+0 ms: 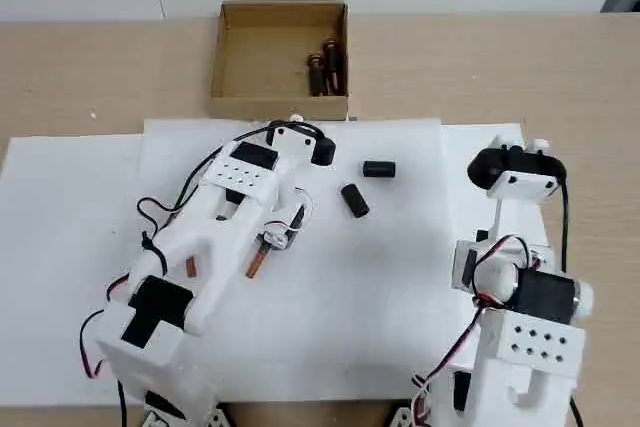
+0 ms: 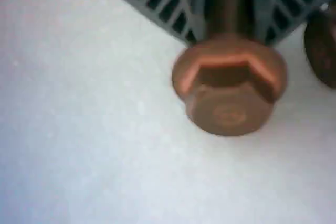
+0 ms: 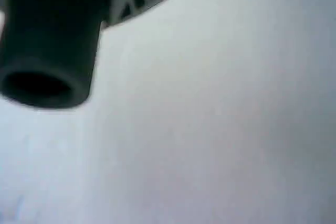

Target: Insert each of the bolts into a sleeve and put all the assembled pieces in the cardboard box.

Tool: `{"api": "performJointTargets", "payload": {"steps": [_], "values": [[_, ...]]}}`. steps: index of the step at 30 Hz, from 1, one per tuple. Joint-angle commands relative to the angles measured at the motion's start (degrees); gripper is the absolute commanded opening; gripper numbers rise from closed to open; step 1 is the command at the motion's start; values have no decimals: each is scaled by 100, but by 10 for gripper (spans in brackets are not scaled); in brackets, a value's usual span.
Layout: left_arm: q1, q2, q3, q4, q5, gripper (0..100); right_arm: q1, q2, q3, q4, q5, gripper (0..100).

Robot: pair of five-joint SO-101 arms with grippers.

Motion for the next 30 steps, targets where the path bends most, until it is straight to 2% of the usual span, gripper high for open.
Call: {"api": "performJointTargets", "payload": {"steps": [1, 11, 16, 21, 30], "values": [[-70, -44, -444, 70, -9, 6, 22, -136, -35, -119, -9, 4], [-70, -44, -2369, 1767, 9, 5, 22, -154, -79, -75, -9, 7], [-70, -44, -3354, 2418, 18, 5, 22, -154, -615, 303, -26, 4], [-18, -255, -3714, 2453, -18, 5, 57, -154, -1125, 708, -35, 4], [791, -2057, -3723, 2356, 0, 5, 57, -154, -1987, 1209, -9, 4]]}}
